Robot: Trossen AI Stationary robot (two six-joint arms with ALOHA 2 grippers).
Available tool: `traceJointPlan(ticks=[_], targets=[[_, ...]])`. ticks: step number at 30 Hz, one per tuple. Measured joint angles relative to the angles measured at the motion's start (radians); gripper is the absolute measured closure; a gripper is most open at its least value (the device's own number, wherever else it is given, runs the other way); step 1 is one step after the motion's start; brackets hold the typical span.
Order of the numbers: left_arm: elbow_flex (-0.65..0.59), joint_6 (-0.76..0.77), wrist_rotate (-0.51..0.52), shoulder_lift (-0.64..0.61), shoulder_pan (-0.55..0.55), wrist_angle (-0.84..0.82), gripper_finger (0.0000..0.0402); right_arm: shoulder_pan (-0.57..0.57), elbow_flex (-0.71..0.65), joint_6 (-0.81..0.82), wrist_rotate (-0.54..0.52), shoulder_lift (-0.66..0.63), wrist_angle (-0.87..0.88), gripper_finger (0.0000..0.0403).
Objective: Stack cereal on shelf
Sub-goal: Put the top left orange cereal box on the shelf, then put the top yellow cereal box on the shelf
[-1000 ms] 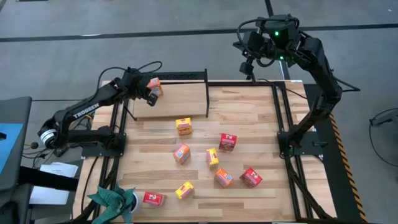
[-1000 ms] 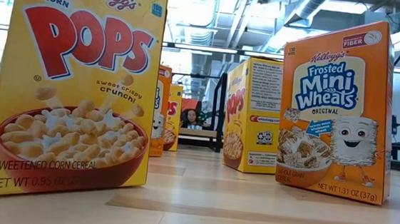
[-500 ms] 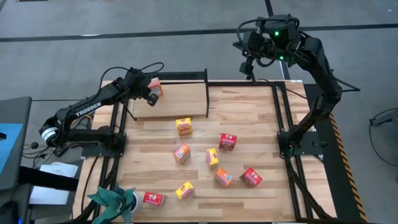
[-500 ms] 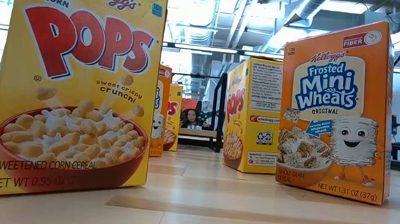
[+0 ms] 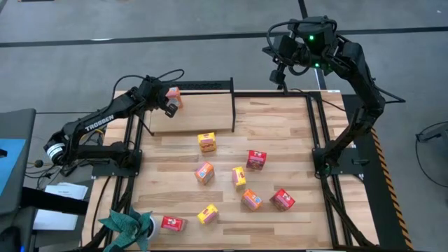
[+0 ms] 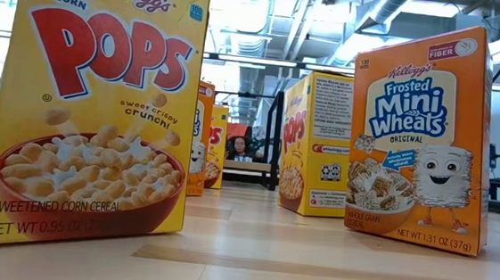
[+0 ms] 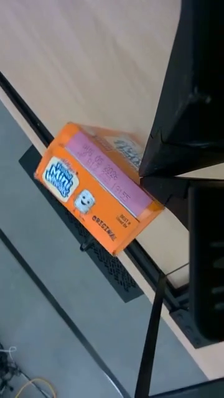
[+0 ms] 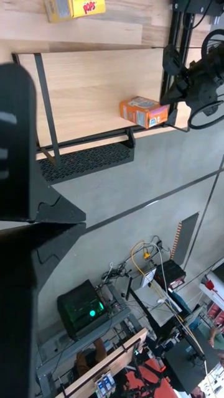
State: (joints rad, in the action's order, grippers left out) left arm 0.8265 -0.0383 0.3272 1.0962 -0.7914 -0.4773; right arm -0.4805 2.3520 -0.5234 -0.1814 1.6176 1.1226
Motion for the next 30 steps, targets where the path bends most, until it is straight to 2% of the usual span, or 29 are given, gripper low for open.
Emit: traceJointPlan(ticks=[9,23,30], targets=[[0.000,-0.003,0.010,0.000,0.000,-0.002,0.0401,0.000,0.000,0.000,0.000,0.000,0.000,0.0361],[0.000,-0.013,0.019,0.000,0.000,-0.007,0.0401,0.000,0.000,0.001,0.000,0.000,0.000,0.0384],[0.031,0.032,-0.028,-0.014,0.014,-0.072,0.0401,0.000,0.000,0.001,0.000,0.000,0.001,0.0364]])
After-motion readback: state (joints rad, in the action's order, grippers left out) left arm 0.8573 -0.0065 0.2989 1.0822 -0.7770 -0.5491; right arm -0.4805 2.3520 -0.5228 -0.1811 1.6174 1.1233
